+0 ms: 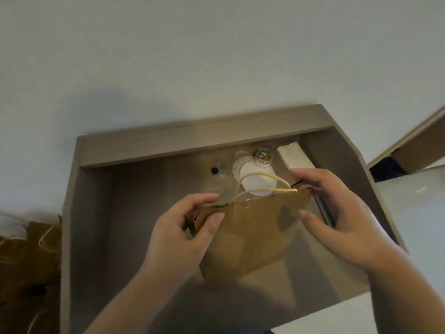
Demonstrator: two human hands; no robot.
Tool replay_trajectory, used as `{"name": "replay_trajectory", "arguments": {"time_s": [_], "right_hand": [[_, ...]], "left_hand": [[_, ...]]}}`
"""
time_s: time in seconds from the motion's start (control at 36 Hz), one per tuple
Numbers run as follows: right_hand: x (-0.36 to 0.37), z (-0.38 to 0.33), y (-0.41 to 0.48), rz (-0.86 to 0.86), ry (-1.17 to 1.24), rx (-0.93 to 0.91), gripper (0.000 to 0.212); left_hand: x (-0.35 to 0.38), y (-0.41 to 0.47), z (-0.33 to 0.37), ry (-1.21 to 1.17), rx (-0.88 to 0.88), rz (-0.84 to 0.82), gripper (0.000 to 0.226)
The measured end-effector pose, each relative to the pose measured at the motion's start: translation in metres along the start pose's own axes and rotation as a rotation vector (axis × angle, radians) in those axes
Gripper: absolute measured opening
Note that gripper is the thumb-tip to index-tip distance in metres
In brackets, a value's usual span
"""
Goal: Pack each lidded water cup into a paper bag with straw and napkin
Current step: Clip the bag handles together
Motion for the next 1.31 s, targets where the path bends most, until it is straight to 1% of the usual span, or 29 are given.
{"name": "replay_trajectory", "arguments": {"time_s": [0.06, 0.11, 0.14, 0.17, 0.25, 0.28, 0.36, 0.42, 0.53, 0.58, 0.64, 0.69, 0.78, 0.83, 0.92, 1.0, 1.03, 1.08, 1.11, 1.14, 1.19, 1.25, 1.31], "right_hand": [[0.003, 0.003, 0.001, -0.002, -0.048, 0.044, 0.071], [0.002, 0.009, 0.004, -0.002, -0.047, 0.086, 0.075], [0.001, 0.012, 0.005, 0.002, -0.040, 0.100, 0.071], [0.000, 0.016, 0.007, 0.006, -0.024, 0.110, 0.062], [-0.002, 0.026, 0.012, -0.044, 0.111, 0.152, 0.025], [-0.002, 0.028, 0.014, -0.075, 0.171, 0.151, 0.019], [-0.004, 0.028, 0.022, -0.155, 0.308, 0.088, 0.019], [-0.007, 0.024, 0.031, -0.172, 0.381, 0.014, 0.017], [-0.011, 0.013, 0.042, -0.206, 0.450, -0.153, 0.007], [-0.014, 0.003, 0.044, -0.231, 0.533, -0.243, 0.011], [-0.013, -0.010, 0.046, -0.268, 0.620, -0.317, 0.016], [-0.007, -0.025, 0.048, -0.312, 0.678, -0.377, 0.019], [0.013, -0.055, 0.045, -0.394, 0.777, -0.380, 0.032], [0.029, -0.076, 0.039, -0.461, 0.825, -0.368, 0.040], [0.053, -0.108, 0.024, -0.551, 0.776, -0.437, 0.041], [0.076, -0.151, 0.002, -0.624, 0.769, -0.505, 0.036], [0.085, -0.166, -0.006, -0.644, 0.760, -0.530, 0.031], [0.106, -0.194, -0.023, -0.685, 0.706, -0.586, 0.013], [0.118, -0.208, -0.032, -0.710, 0.675, -0.609, 0.009], [0.130, -0.222, -0.042, -0.733, 0.647, -0.638, 0.013], [0.154, -0.251, -0.064, -0.780, 0.582, -0.698, 0.019], [0.181, -0.277, -0.088, -0.826, 0.495, -0.757, 0.022], [0.210, -0.297, -0.114, -0.865, 0.398, -0.796, 0.024]], "left_hand": [[0.004, 0.001, -0.003, 0.016, -0.001, -0.034, 0.028], [0.006, 0.000, -0.001, -0.010, -0.009, -0.077, 0.021], [0.008, -0.001, 0.001, -0.020, -0.013, -0.105, 0.018], [0.009, -0.003, 0.002, -0.019, -0.015, -0.131, 0.018], [0.011, -0.010, 0.002, -0.010, -0.058, -0.146, 0.018], [0.012, -0.014, 0.000, -0.021, -0.081, -0.128, 0.020], [0.014, -0.027, 0.001, -0.123, -0.139, -0.010, 0.022], [0.016, -0.038, 0.006, -0.207, -0.151, 0.089, 0.021], [0.018, -0.072, 0.019, -0.267, -0.177, 0.291, 0.020], [0.018, -0.095, 0.027, -0.262, -0.188, 0.368, 0.017], [0.015, -0.121, 0.034, -0.221, -0.210, 0.433, 0.009], [0.009, -0.149, 0.041, -0.180, -0.211, 0.486, 0.011], [-0.006, -0.195, 0.048, -0.164, -0.201, 0.633, 0.023], [-0.015, -0.225, 0.048, -0.137, -0.223, 0.737, 0.023], [-0.027, -0.271, 0.044, -0.083, -0.273, 0.857, 0.017], [-0.041, -0.320, 0.037, -0.074, -0.303, 0.946, 0.022], [-0.045, -0.336, 0.033, -0.077, -0.318, 0.968, 0.019], [-0.055, -0.372, 0.021, -0.085, -0.350, 1.030, 0.018], [-0.060, -0.390, 0.014, -0.082, -0.368, 1.061, 0.020], [-0.064, -0.409, 0.007, -0.059, -0.391, 1.081, 0.023], [-0.074, -0.446, -0.010, 0.030, -0.442, 1.086, 0.025], [-0.088, -0.486, -0.032, 0.181, -0.498, 1.045, 0.020], [-0.103, -0.524, -0.059, 0.316, -0.593, 0.947, 0.035]]}}
Point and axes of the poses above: each hand's wrist, its own y-axis towards the middle knuckle, its own x-axis out of the palm, z = x × y, the point moved 4 cm from there along y, towards the middle knuckle, and after that the axes turned 12 degrees about -x, right-handed, at the moved point
